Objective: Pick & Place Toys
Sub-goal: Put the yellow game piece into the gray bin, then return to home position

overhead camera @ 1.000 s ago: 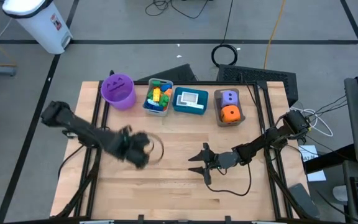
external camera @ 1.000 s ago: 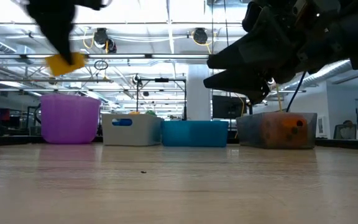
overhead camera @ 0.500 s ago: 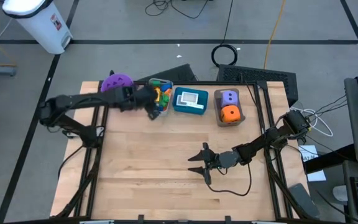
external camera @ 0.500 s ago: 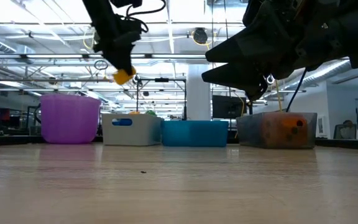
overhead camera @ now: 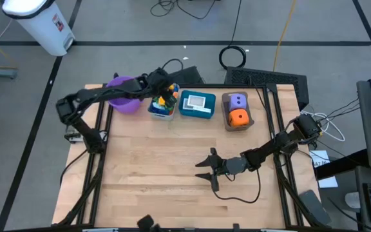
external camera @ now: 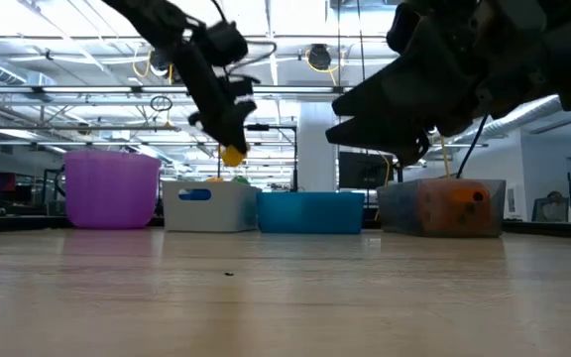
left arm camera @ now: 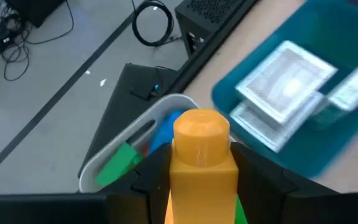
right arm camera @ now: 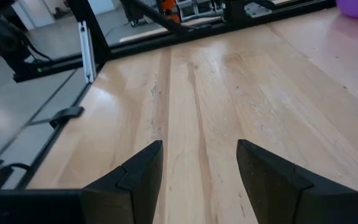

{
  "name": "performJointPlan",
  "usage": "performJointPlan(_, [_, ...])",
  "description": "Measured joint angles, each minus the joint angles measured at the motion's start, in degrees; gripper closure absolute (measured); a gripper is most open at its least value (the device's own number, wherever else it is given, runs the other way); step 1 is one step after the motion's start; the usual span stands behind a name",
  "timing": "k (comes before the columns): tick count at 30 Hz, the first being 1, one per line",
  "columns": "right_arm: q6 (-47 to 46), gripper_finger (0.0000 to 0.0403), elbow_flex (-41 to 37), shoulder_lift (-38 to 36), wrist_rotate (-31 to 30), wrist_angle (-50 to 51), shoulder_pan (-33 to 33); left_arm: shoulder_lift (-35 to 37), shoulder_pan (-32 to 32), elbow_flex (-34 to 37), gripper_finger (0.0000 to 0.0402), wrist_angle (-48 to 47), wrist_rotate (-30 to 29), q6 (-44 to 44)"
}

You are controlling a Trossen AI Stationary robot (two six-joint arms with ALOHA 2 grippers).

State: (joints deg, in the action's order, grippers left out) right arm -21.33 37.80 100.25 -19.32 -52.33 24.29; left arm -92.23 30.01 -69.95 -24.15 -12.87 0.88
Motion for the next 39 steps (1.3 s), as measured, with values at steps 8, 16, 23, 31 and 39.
performJointPlan(8, [1.23, 0.0206, -0.02, 0.00, -0.04, 1.65, -1.53, -6.16, 5.80, 0.00, 0.0253, 6.13, 4.90, 4.17])
performJointPlan(16, [1.93, 0.0206, -0.02, 0.00, 0.04, 2.12, -3.38, -6.66, 9.11, 0.02, 0.0165, 6.99, 11.72, 4.86])
performJointPlan(23, [6.85, 0.0206, -0.04, -0.28, 0.08, 3.27, -4.68, -2.24, 8.61, -3.10, 0.0119, 5.97, 14.24, 4.50])
performJointPlan(31, [18.82, 0.0206, -0.04, -8.73, 0.03, 9.24, -5.70, 12.66, 7.86, -0.79, 0.0117, 8.66, 33.92, 5.82])
performJointPlan(39, [27.09, 0.0206, -0.04, -28.67, 0.00, 26.03, -8.91, 32.07, 8.53, 11.18, 0.0135, 14.00, 42.56, 5.62])
